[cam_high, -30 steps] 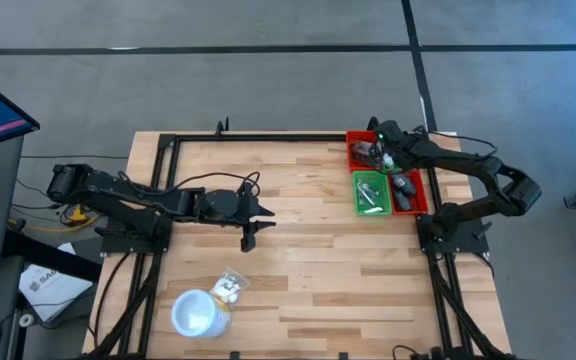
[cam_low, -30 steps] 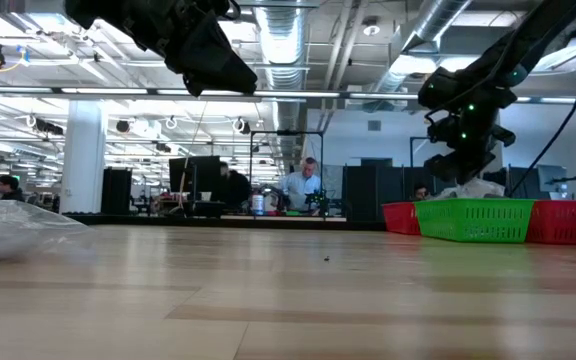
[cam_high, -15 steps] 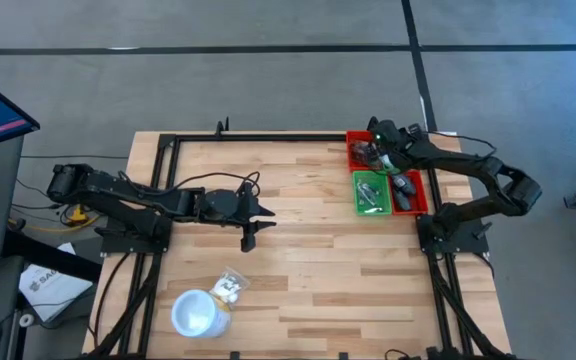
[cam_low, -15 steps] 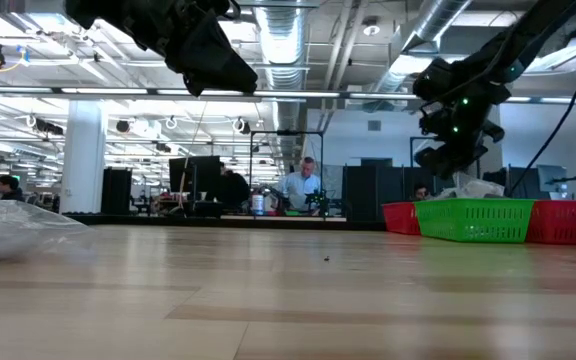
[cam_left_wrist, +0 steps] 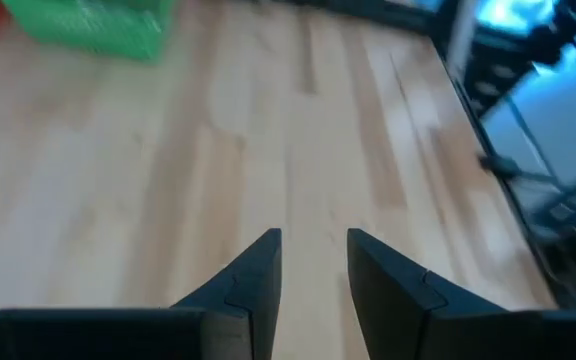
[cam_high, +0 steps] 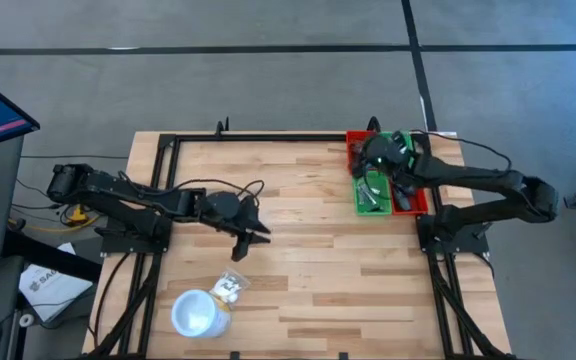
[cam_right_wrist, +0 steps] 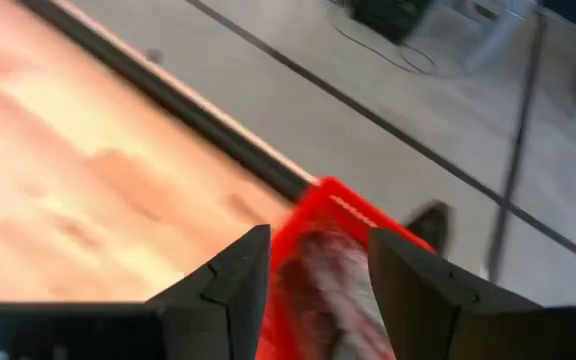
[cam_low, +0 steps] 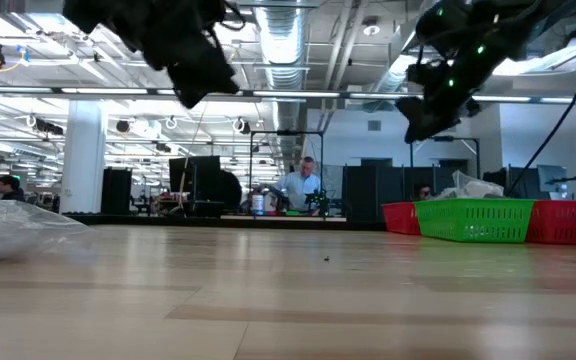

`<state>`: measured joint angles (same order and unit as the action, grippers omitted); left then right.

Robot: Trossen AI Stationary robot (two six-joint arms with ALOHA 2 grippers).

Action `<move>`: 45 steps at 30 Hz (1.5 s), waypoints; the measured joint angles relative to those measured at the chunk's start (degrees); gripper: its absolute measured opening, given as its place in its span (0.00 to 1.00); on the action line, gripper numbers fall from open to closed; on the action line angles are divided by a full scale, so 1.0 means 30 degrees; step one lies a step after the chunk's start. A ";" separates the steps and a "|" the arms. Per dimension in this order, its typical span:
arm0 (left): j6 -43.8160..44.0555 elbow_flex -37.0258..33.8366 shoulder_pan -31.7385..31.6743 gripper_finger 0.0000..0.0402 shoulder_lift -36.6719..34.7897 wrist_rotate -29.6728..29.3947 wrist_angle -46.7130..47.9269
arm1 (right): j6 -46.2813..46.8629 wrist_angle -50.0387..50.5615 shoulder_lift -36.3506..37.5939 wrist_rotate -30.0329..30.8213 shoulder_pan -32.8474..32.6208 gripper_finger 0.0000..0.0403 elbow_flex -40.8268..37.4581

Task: Pick & Place Travel size toiletries
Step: Put the white cotton pack into the top green bin

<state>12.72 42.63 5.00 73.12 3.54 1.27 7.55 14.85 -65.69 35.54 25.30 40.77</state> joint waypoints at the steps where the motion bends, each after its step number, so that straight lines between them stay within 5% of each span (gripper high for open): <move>1: 0.0288 -0.0013 0.0066 0.27 0.0000 0.0521 0.0506 | 0.0000 -0.0003 0.0181 -0.0019 -0.0532 0.40 0.0000; 12: 0.4046 -0.2948 0.1104 0.27 0.0000 0.3479 0.0932 | -0.0015 -0.0167 0.0547 0.0002 -0.3686 0.39 0.0000; 26: 0.5915 -0.4000 0.3274 0.27 0.0139 0.4265 -0.0199 | 0.0000 -0.0184 0.0547 0.0010 -0.3818 0.39 0.0000; 45: 0.5929 -0.4000 0.3767 0.27 0.4372 0.5556 -0.3177 | -0.0007 -0.0112 0.0547 0.0010 -0.3802 0.39 0.0000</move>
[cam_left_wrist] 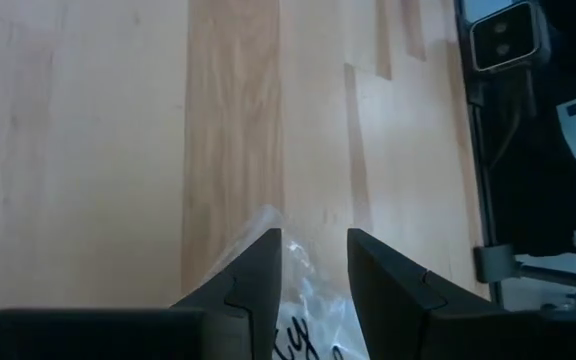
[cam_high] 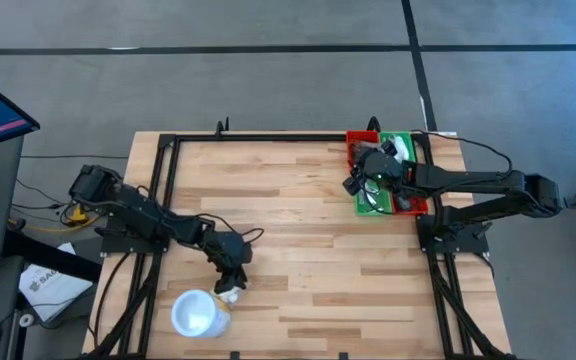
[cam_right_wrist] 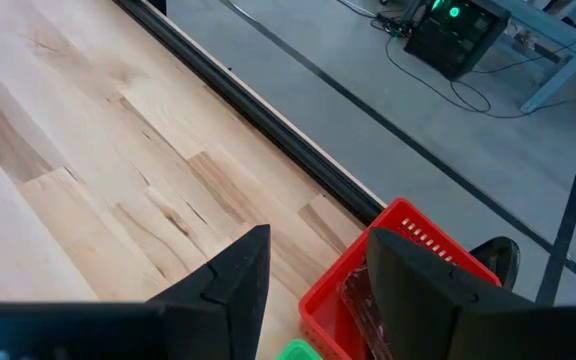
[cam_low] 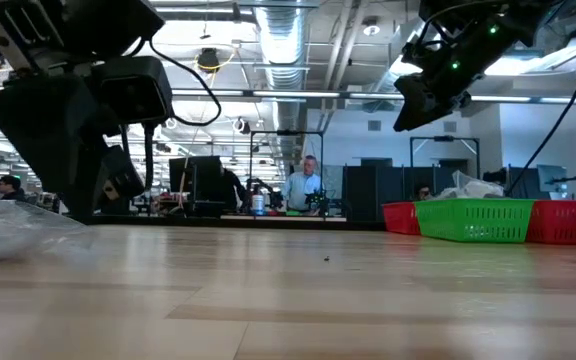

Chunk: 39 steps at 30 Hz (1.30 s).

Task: Pick & Place Travel size toiletries
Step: Put the white cotton pack into the top green bin

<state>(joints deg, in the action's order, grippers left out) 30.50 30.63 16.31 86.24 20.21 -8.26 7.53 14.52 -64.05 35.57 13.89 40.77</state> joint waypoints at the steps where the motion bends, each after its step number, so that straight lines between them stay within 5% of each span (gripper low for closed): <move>1: -0.0020 0.0000 0.0075 0.27 0.0052 -0.0110 -0.0005 | 0.0000 -0.0004 0.0000 0.0000 0.0000 0.39 0.0000; 15: -0.0508 0.0000 0.0426 0.28 0.0152 -0.1164 -0.0030 | 0.0000 -0.0005 0.0000 0.0000 0.0000 0.39 0.0000; 28: -0.1580 0.0000 0.0918 0.51 0.0152 -0.2780 -0.0048 | 0.0002 -0.0007 0.0000 0.0000 0.0000 0.39 0.0000; 39: -0.1596 0.0036 0.1556 0.48 0.0686 -0.3610 -0.0034 | 0.0007 -0.0004 0.0000 0.0000 0.0000 0.39 0.0000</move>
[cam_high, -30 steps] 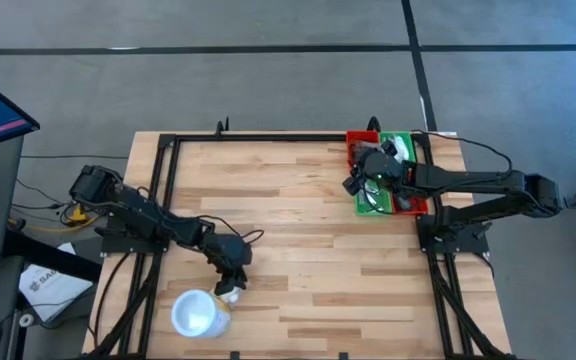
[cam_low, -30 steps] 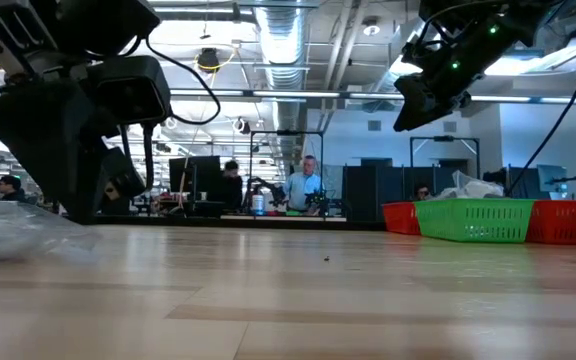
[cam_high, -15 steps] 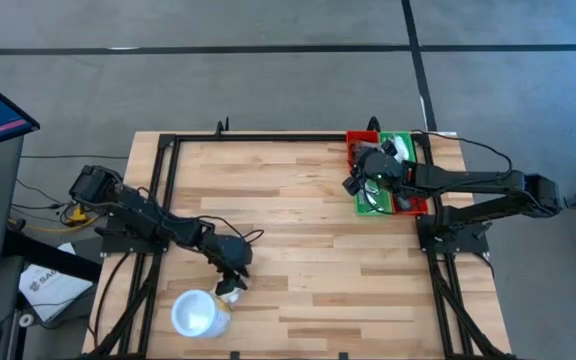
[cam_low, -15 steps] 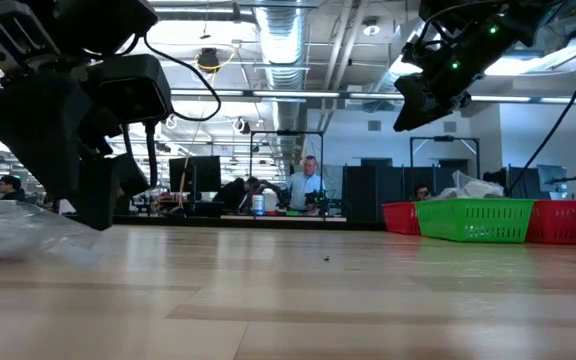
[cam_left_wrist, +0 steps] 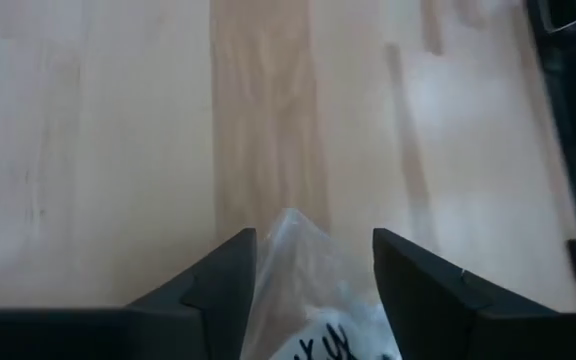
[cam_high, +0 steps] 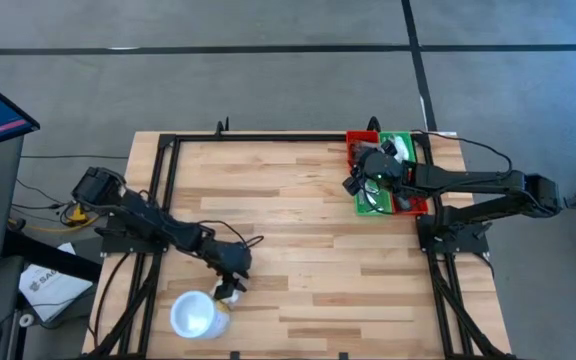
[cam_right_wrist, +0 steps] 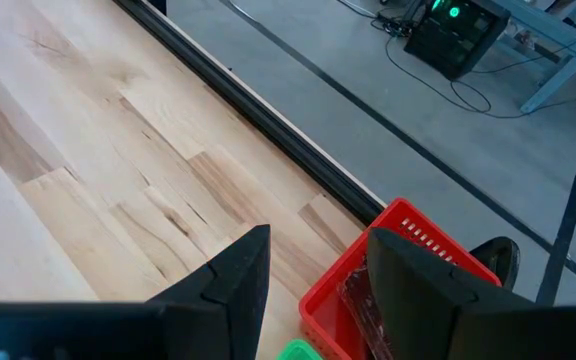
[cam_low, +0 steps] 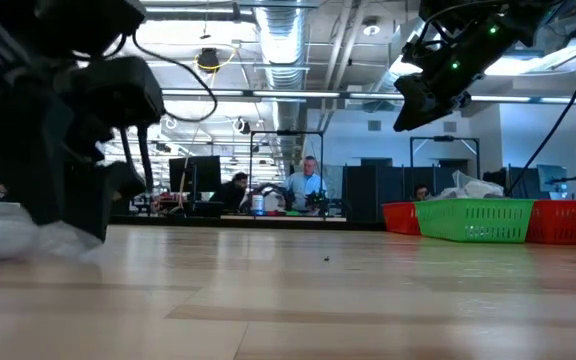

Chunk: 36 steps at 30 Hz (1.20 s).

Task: Pick & Place Travel size toiletries
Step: Put the white cotton pack into the top green bin

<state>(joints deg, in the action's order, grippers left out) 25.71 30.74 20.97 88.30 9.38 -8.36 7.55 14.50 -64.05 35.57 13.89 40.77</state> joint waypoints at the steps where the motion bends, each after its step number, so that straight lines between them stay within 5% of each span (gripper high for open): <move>1: 0.0000 0.0000 0.0000 0.47 0.0211 0.0011 -0.0040 | 0.0000 -0.0006 0.0000 0.0000 0.0000 0.39 0.0000; 12: -0.0588 0.0017 0.0029 0.41 0.0690 -0.0164 -0.0155 | 0.0000 0.0000 0.0000 -0.0003 0.0000 0.39 0.0000; 22: -0.1330 -0.0036 0.0022 0.03 0.0726 0.0054 0.0055 | 0.0000 0.0000 0.0000 -0.0007 0.0000 0.39 0.0000; 36: -0.1439 0.0476 -0.0223 0.00 0.0726 -0.0062 -0.0203 | 0.0003 -0.0036 0.0000 -0.0076 0.0000 0.39 -0.0007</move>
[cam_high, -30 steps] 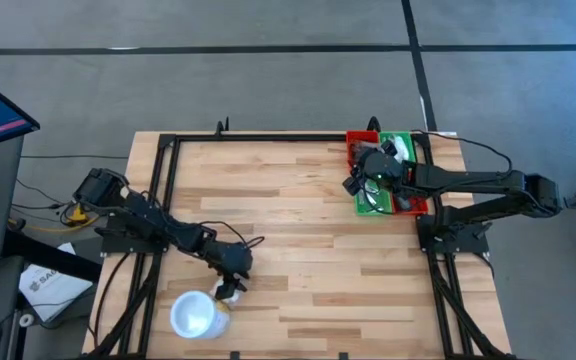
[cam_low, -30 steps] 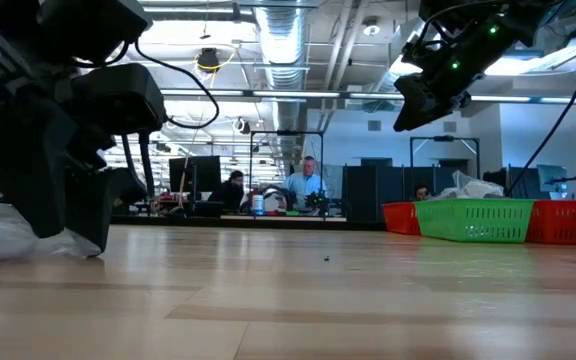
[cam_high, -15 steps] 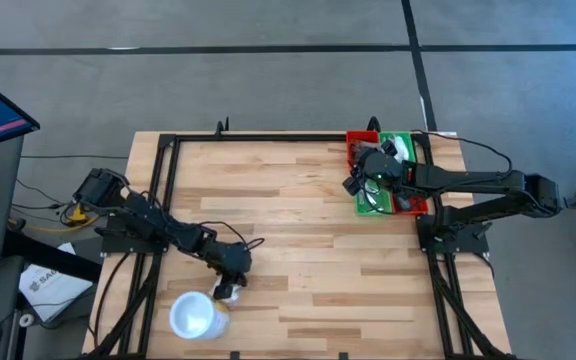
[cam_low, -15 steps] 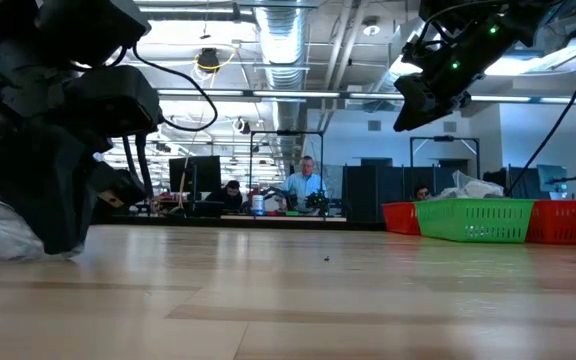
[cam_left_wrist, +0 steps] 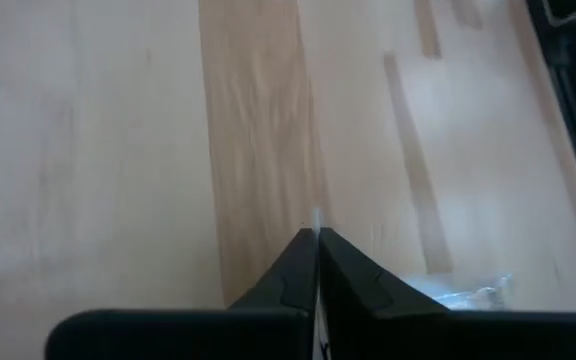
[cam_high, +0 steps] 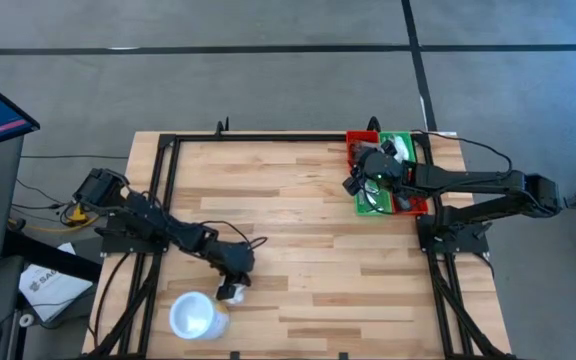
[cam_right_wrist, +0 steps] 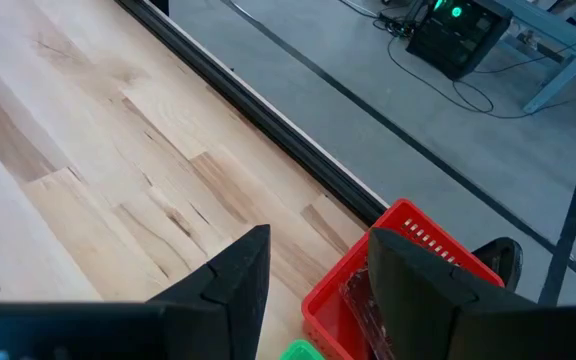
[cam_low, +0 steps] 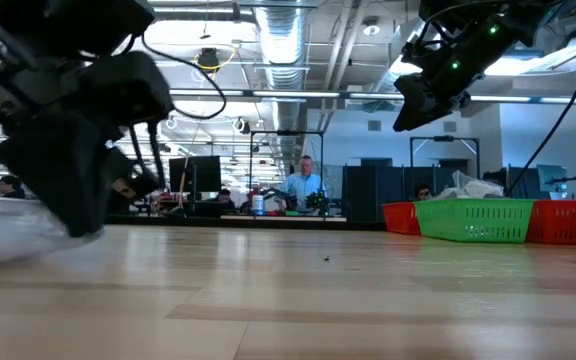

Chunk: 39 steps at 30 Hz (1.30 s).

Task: Pick & Place Travel size toiletries
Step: Put the white cotton pack into the top green bin

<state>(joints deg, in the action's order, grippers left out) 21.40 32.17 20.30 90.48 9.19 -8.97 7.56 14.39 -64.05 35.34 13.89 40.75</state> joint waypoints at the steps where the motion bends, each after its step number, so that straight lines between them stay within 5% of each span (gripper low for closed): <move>1: -0.0106 0.0145 -0.0088 0.00 0.0000 -0.0021 0.0013 | 0.0002 0.0000 0.0000 -0.0029 0.0000 0.39 0.0000; 17: -0.4103 0.2376 -0.2123 0.00 -0.0022 -0.2424 0.0112 | -0.0003 -0.0170 -0.0007 -0.1058 0.0000 0.39 0.0000; 32: -1.0202 0.5575 -0.3499 0.00 -0.0029 -0.8005 0.0132 | 0.0029 -0.2795 -0.0007 -0.7039 -0.0015 0.39 0.0000; 39: -1.2274 0.7018 -0.4362 0.00 -0.0029 -0.9655 0.0103 | 0.0653 -0.3438 -0.0007 -0.7982 -0.1019 0.39 0.0000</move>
<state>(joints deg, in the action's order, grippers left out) -15.42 53.22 7.22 90.39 -19.77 -8.66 9.52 4.08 -64.07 11.40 10.83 40.75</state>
